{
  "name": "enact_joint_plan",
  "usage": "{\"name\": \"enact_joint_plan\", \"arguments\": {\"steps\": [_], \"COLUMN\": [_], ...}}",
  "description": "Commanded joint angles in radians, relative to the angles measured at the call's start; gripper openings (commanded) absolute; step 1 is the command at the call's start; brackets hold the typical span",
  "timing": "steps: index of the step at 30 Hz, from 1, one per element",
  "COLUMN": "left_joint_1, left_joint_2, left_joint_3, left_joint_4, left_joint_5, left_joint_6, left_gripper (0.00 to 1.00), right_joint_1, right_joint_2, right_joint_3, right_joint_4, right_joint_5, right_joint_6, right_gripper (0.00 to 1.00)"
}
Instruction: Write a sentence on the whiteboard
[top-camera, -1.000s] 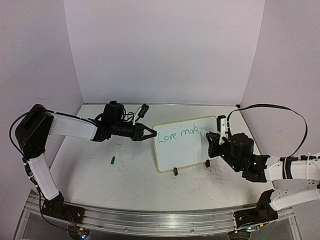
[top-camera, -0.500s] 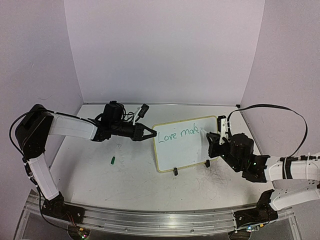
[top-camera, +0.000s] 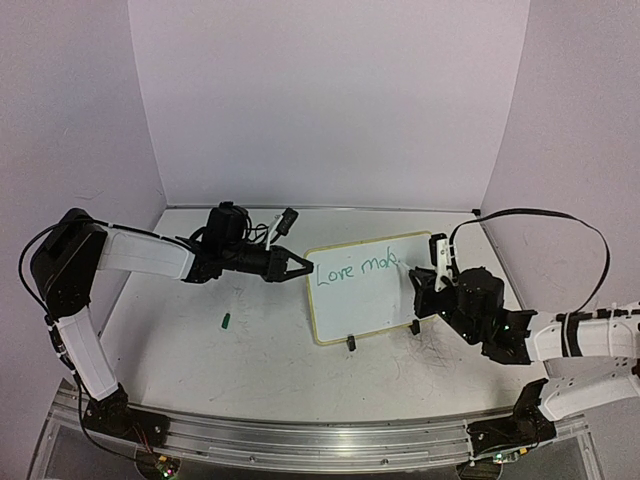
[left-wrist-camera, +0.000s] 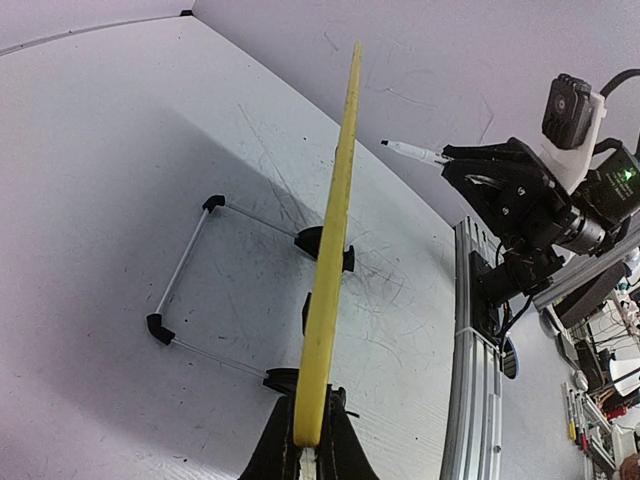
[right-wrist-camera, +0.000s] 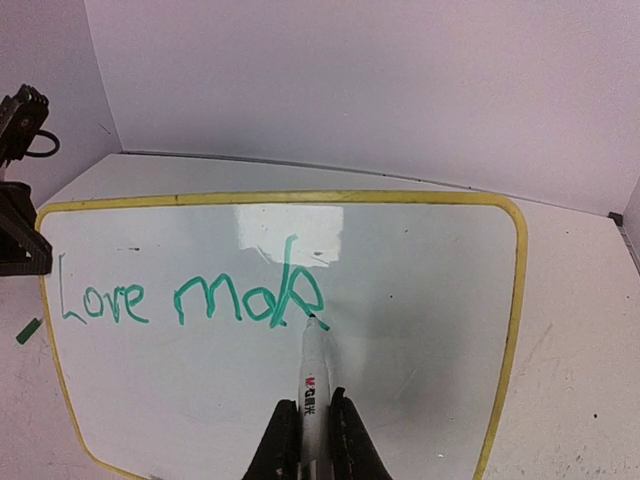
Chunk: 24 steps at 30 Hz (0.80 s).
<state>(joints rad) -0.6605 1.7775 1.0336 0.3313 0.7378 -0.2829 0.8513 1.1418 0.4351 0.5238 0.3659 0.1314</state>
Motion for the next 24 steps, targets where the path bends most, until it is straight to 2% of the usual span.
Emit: {"name": "enact_joint_plan", "arguments": {"steps": [1, 24], "left_joint_1": [-0.007, -0.007], "left_joint_2": [-0.008, -0.01], "left_joint_3": [0.011, 0.011], "left_joint_4": [-0.077, -0.078], "left_joint_5": [-0.051, -0.046], "left_joint_6": [0.051, 0.054], "left_gripper": [0.0, 0.0], "right_joint_1": [-0.003, -0.012], "right_joint_2": [0.012, 0.084], "right_joint_3": [0.019, 0.074], "right_joint_4": [0.046, 0.072], "right_joint_5": [-0.004, 0.055], "right_joint_6": [-0.019, 0.005], "right_gripper": [0.0, 0.0]}}
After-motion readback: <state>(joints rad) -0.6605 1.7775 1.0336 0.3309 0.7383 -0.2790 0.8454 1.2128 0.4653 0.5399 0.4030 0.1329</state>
